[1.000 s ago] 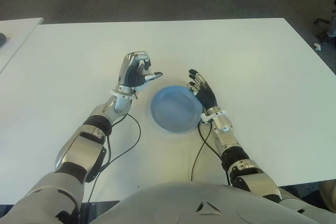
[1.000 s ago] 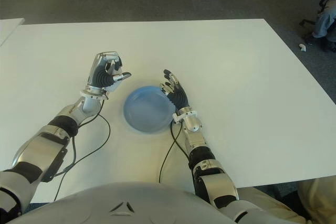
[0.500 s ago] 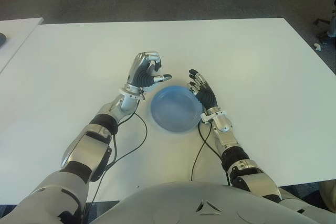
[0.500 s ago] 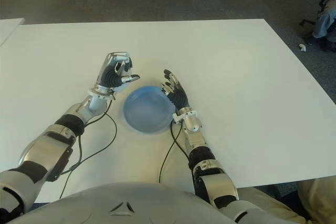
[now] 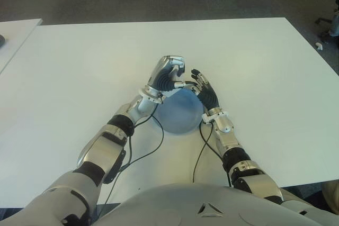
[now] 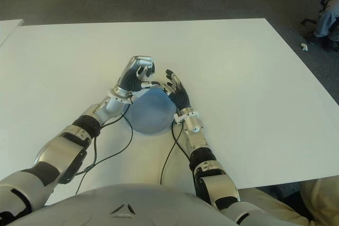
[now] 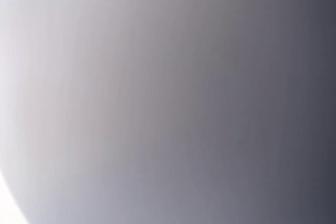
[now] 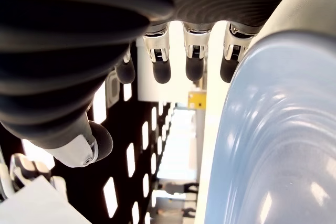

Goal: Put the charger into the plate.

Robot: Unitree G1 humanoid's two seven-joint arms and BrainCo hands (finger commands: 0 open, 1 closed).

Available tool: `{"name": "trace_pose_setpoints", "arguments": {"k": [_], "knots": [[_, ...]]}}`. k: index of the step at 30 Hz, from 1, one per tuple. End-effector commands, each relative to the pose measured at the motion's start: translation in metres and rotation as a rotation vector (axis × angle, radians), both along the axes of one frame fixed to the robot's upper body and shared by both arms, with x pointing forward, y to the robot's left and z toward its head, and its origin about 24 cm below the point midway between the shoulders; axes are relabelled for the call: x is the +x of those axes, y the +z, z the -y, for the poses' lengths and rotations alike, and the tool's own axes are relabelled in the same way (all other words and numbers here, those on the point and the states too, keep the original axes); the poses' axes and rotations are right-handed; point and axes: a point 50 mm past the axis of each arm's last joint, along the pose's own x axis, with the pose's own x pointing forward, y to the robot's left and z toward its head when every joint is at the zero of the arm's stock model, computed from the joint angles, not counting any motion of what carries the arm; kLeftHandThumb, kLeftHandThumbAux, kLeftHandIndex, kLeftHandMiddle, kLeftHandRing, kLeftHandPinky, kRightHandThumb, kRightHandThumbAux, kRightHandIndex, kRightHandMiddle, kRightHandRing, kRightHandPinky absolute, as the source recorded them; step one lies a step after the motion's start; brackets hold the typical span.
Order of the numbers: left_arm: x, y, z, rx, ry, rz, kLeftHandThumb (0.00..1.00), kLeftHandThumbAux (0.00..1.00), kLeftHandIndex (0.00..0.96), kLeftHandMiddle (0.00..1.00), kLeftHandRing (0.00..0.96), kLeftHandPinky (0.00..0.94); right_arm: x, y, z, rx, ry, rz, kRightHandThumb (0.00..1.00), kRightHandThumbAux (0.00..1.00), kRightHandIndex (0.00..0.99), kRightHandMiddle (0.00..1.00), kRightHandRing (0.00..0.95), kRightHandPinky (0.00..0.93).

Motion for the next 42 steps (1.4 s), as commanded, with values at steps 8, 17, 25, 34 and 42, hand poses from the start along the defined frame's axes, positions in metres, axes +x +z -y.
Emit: {"name": "trace_pose_setpoints", "arguments": {"k": [8, 17, 25, 34, 42], "knots": [[-0.01, -0.007, 0.008, 0.014, -0.094, -0.054, 0.496, 0.476, 0.83, 0.885, 0.874, 0.896, -0.101, -0.103, 0.008, -0.046, -0.056, -0.619, 0.084, 0.578, 0.032, 0.033, 0.028, 0.058], [-0.011, -0.008, 0.009, 0.025, -0.122, -0.077, 0.47, 0.486, 0.826, 0.883, 0.875, 0.89, -0.1, -0.102, 0.006, -0.044, -0.06, -0.619, 0.086, 0.573, 0.032, 0.038, 0.031, 0.056], [-0.015, -0.007, 0.009, 0.085, -0.159, -0.056, 0.442, 0.402, 0.587, 0.757, 0.746, 0.72, -0.099, -0.1, 0.008, -0.051, -0.055, -0.591, 0.086, 0.553, 0.025, 0.038, 0.034, 0.082], [-0.017, -0.004, -0.003, 0.259, -0.207, -0.071, 0.382, 0.32, 0.094, 0.14, 0.123, 0.126, -0.097, -0.097, 0.006, -0.055, -0.04, -0.568, 0.093, 0.547, 0.028, 0.04, 0.043, 0.102], [-0.017, -0.002, -0.005, 0.303, -0.21, -0.086, 0.342, 0.29, 0.005, 0.008, 0.006, 0.008, -0.099, -0.096, 0.007, -0.055, -0.039, -0.549, 0.101, 0.537, 0.034, 0.045, 0.048, 0.093]]}}
